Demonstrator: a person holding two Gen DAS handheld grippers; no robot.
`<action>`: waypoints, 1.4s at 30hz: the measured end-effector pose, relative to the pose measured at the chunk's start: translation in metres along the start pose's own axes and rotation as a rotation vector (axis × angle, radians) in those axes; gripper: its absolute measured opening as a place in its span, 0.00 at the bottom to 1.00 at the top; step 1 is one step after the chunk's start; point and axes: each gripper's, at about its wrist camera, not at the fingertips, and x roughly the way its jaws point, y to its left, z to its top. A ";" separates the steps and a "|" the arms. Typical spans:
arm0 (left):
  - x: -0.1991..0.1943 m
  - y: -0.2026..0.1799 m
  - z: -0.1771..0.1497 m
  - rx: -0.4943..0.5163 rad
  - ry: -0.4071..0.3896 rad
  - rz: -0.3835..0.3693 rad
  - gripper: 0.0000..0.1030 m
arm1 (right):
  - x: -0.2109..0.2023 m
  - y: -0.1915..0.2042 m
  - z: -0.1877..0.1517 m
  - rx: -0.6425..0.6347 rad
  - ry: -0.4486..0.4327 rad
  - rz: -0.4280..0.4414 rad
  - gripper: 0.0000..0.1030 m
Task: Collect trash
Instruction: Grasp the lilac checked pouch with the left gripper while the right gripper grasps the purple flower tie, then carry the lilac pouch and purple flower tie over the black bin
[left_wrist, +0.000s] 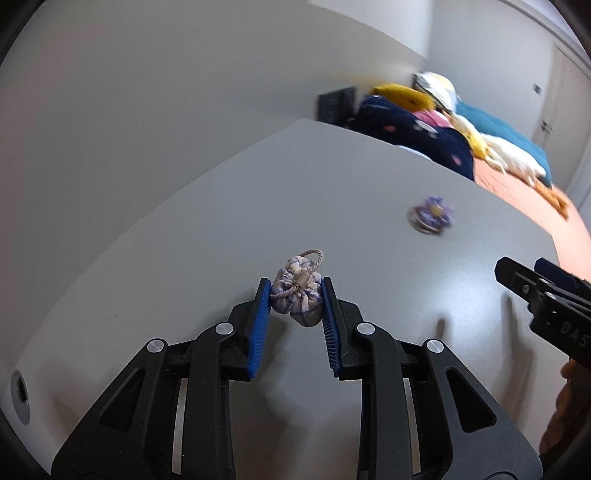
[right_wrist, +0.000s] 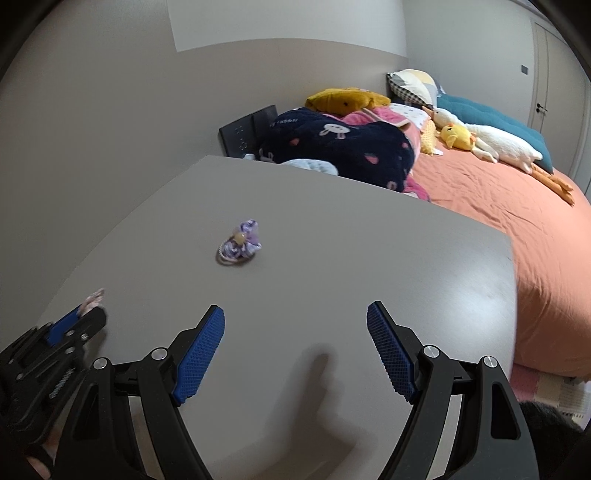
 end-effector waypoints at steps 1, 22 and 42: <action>0.001 0.006 0.000 -0.015 0.002 0.013 0.26 | 0.003 0.003 0.002 -0.002 0.002 0.002 0.78; -0.001 0.050 0.002 -0.132 0.011 0.006 0.26 | 0.075 0.040 0.045 -0.096 0.084 -0.036 0.38; -0.026 0.016 0.003 -0.032 -0.008 -0.010 0.26 | 0.011 0.010 0.034 -0.068 0.066 0.067 0.09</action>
